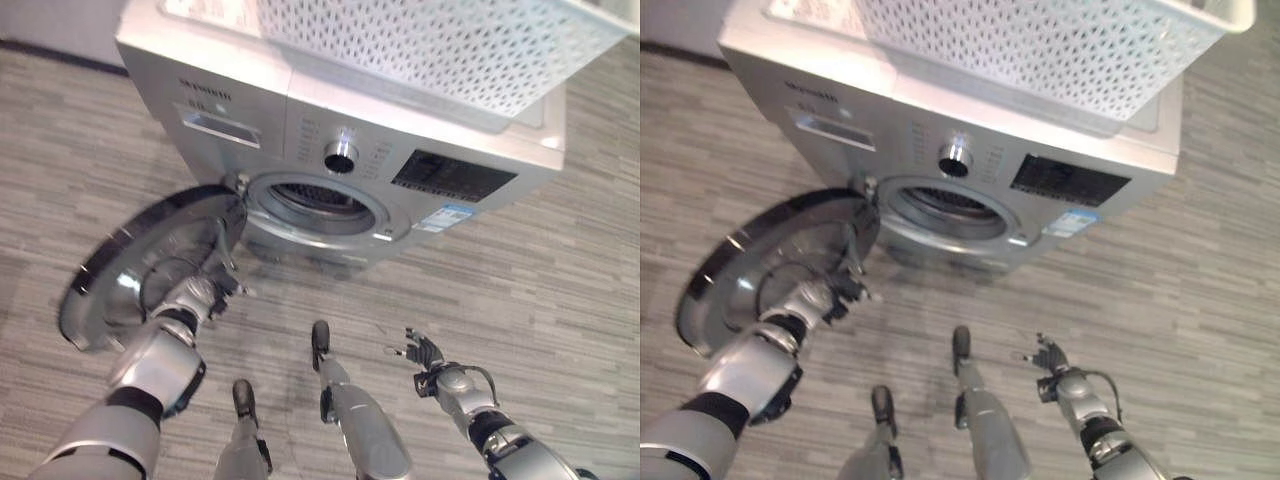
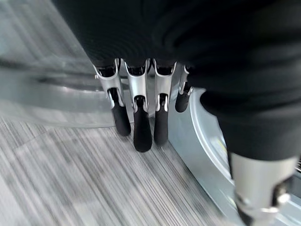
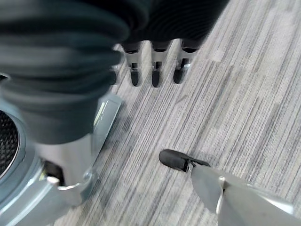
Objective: Grab the laundry basket,head to the washer,open it,put in the laundry and shut it.
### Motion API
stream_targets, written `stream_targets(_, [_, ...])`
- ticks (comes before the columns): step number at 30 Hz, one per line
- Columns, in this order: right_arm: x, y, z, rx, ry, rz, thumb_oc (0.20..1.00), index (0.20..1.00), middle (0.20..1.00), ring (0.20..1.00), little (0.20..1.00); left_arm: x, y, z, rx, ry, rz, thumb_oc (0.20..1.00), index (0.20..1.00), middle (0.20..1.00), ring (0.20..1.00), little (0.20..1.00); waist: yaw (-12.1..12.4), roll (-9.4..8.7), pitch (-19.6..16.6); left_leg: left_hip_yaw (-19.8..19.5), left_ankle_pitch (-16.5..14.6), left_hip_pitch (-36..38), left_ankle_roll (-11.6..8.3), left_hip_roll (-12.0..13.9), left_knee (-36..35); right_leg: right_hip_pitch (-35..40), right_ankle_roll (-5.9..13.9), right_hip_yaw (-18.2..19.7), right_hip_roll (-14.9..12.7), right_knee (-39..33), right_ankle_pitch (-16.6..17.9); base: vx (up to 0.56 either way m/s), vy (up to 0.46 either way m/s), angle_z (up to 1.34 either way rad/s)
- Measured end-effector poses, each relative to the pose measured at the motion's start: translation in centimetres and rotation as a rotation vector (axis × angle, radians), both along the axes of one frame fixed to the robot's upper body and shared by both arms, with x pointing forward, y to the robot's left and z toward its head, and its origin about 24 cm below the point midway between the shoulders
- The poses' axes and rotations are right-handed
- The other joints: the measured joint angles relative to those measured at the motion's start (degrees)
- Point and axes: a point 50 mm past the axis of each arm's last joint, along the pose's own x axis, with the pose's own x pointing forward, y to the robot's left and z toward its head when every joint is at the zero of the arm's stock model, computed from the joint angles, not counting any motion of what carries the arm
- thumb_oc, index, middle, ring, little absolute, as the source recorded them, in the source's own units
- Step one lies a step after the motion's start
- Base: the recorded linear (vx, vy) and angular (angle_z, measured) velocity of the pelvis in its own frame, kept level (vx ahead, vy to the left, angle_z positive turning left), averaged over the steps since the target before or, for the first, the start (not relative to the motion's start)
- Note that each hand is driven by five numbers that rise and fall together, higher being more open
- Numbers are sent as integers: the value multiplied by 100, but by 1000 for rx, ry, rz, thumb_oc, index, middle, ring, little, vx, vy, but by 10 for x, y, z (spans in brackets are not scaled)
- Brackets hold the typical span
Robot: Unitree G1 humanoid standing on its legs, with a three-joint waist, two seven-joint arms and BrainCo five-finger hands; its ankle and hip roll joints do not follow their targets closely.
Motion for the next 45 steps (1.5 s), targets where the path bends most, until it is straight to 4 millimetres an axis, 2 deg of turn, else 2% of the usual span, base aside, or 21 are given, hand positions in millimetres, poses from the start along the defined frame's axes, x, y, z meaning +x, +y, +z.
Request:
stream_targets(6, [-9, -10, -9, -33, 45, -38, 1000, 1000, 1000, 1000, 1000, 0, 37, 28, 49, -151, 132, 1000, 1000, 1000, 1000, 1000, 79, 109, 220, -37, 20, 66, -34, 58, -7, 88, -37, -70, 37, 1, 25, -12, -18, 4])
stream_targets(15, [-15, -15, -13, -45, 71, -51, 1000, 1000, 1000, 1000, 1000, -4, 27, 12, 8, -152, 139, 1000, 1000, 1000, 1000, 1000, 365, 153, 249, -158, 40, 269, -41, 40, -11, 348, 16, -142, -10, -2, -79, -5, -23, 6])
stream_targets(19, [-20, -17, -17, -49, 91, -57, 1000, 1000, 1000, 1000, 1000, -8, 30, 7, -43, -176, 185, 1000, 1000, 1000, 1000, 1000, 360, 161, 244, -148, 52, 362, -50, 53, -10, 434, -8, -152, 3, -2, -63, 33, -61, -3])
stream_targets(22, [-31, -16, -24, -41, 118, -55, 1000, 1000, 1000, 1000, 1000, -18, 33, -11, -104, -166, 219, 1000, 1000, 1000, 1000, 1000, 376, 190, 209, -138, 32, 593, -73, 162, -10, 675, -93, -166, 103, -2, -92, 88, -124, -2])
stream_targets(26, [-62, -28, -40, -24, 200, -104, 1000, 1000, 1000, 1000, 1000, -40, 34, -43, -231, -151, 273, 1000, 1000, 1000, 1000, 1000, 522, 400, -172, -143, -32, 779, -183, 385, 75, 928, -168, -272, 322, 1, -318, 59, -167, 4])
stream_targets(28, [-74, -34, -45, 34, 217, -208, 1000, 1000, 1000, 1000, 1000, -48, 31, -50, -353, -209, 291, 1000, 1000, 1000, 1000, 1000, 645, 320, -203, -184, -128, 600, -269, 351, 779, 1117, -223, -286, 272, 0, -381, 81, -76, 11])
stream_targets(29, [-81, -41, -47, 56, 226, -272, 1000, 1000, 1000, 1000, 1000, -63, 33, -64, -401, -204, 310, 1000, 1000, 1000, 1000, 1000, 732, 318, -207, -252, -163, 568, -275, 342, 1156, 1276, -262, -280, 281, -3, -490, 157, 32, -15])
stream_targets(30, [-91, -59, -47, 92, 217, -408, 1000, 1000, 1000, 1000, 1000, -96, 29, -85, -513, -228, 327, 1000, 1000, 1000, 1000, 1000, 906, 313, -208, -344, -205, 416, -298, 386, 1967, 1582, -252, -247, 256, -37, -617, 176, 120, -2])
stream_targets(31, [-96, -69, -47, 99, 212, -473, 1000, 1000, 1000, 1000, 1000, -110, 25, -96, -559, -218, 343, 1000, 1000, 1000, 1000, 1000, 907, 352, -228, -333, -201, 254, -335, 388, 2335, 1689, -277, -306, 232, -50, -655, 147, 137, 14])
stream_targets(32, [-102, -83, -44, 101, 199, -554, 1000, 1000, 1000, 1000, 1000, -126, 18, -111, -593, -178, 355, 1000, 1000, 1000, 1000, 1000, 917, 409, -271, -255, -218, 158, -333, 389, 2424, 1772, -240, -359, 212, -55, -707, 127, 114, 38])
stream_targets(33, [-109, -99, -40, 108, 172, -651, 1000, 1000, 1000, 1000, 1000, -144, 15, -125, -604, -126, 370, 1000, 1000, 1000, 1000, 1000, 911, 440, -303, -166, -210, 196, -313, 346, 2040, 1767, -183, -387, 190, -54, -831, 186, 207, 35])
stream_targets(34, [-99, -119, -24, 91, 85, -729, 1000, 1000, 1000, 1000, 1000, -161, 18, -140, -602, -61, 418, 1000, 1000, 1000, 1000, 1000, 944, 539, -337, -94, -139, 102, -266, 222, 1346, 1703, 162, -391, 183, -55, -1144, 233, 263, 23])
stream_targets(35, [-88, -135, -5, 71, -5, -785, 1000, 1000, 1000, 1000, 1000, -172, 14, -152, -623, -18, 458, 1000, 1000, 1000, 1000, 1000, 965, 807, -375, -61, -133, -21, -257, 386, 824, 1597, 258, -538, 331, 156, -1340, 216, 275, 12])
stream_targets(36, [-77, -153, 21, 50, -142, -843, 1000, 1000, 1000, 1000, 1000, -182, 11, -162, -632, 18, 492, 1000, 1000, 1000, 1000, 1000, 956, 1223, -461, -68, -172, -163, -336, 778, 420, 1315, -250, -625, 552, 1116, -1394, 94, 132, 38])
stream_targets(37, [-69, -166, 47, 31, -282, -912, 1000, 1000, 1000, 1000, 1000, -183, 12, -167, -612, 46, 500, 1000, 1000, 1000, 1000, 1000, 813, 1178, -433, 53, -98, -253, -359, 716, 336, 1473, -359, -400, 436, 1221, -1824, 86, 159, 34])
stream_targets(38, [-58, -170, 65, 20, -370, -943, 1000, 1000, 1000, 1000, 1000, -184, 7, -173, -602, 82, 523, 1000, 1000, 1000, 1000, 1000, 865, 1258, -393, 57, 56, -285, -316, 762, 370, 1519, -76, -355, 469, 1204, -1890, 202, 268, 23])
stream_targets(39, [-28, -167, 113, -35, -588, -900, 1000, 1000, 1000, 1000, 1000, -193, 7, -181, -581, 128, 546, 1000, 1000, 1000, 1000, 1000, 931, 920, -410, 214, 213, -312, -197, 384, 377, 1552, -99, -69, 269, 918, -1492, 303, 385, -29])
stream_targets(41, [0, -157, 174, -83, -838, -837, 1000, 1000, 1000, 1000, 1000, -210, 5, -192, -597, 164, 626, 1000, 1000, 1000, 1000, 1000, 996, 942, -436, 173, 258, -65, -135, 293, 241, 1848, 2, 159, 312, 366, -1262, 371, 414, -60])
stream_targets(42, [10, -152, 218, -138, -1017, -827, 1000, 1000, 1000, 1000, 1000, -226, 0, -203, -610, 216, 691, 1000, 1000, 1000, 1000, 1000, 990, 1003, -478, 32, 264, 280, -116, 108, 222, 2159, 78, 254, 256, 162, -1199, 383, 409, -47])
stream_targets(44, [3, -142, 252, -194, -1167, -801, 1000, 1000, 1000, 1000, 1000, -234, -3, -208, -610, 249, 716, 1000, 1000, 1000, 1000, 1000, 988, 1014, -517, 119, 314, 485, 181, -78, 282, 2287, 189, 236, 104, 304, -1307, 219, 262, -15])
stream_targets(45, [-4, -131, 272, -236, -1272, -757, 1000, 1000, 1000, 1000, 1000, -240, -4, -211, -610, 274, 736, 1000, 1000, 1000, 1000, 1000, 986, 1034, -539, 157, 293, 656, 441, -155, 264, 2284, 229, 244, -28, 629, -1479, 234, 297, -4])
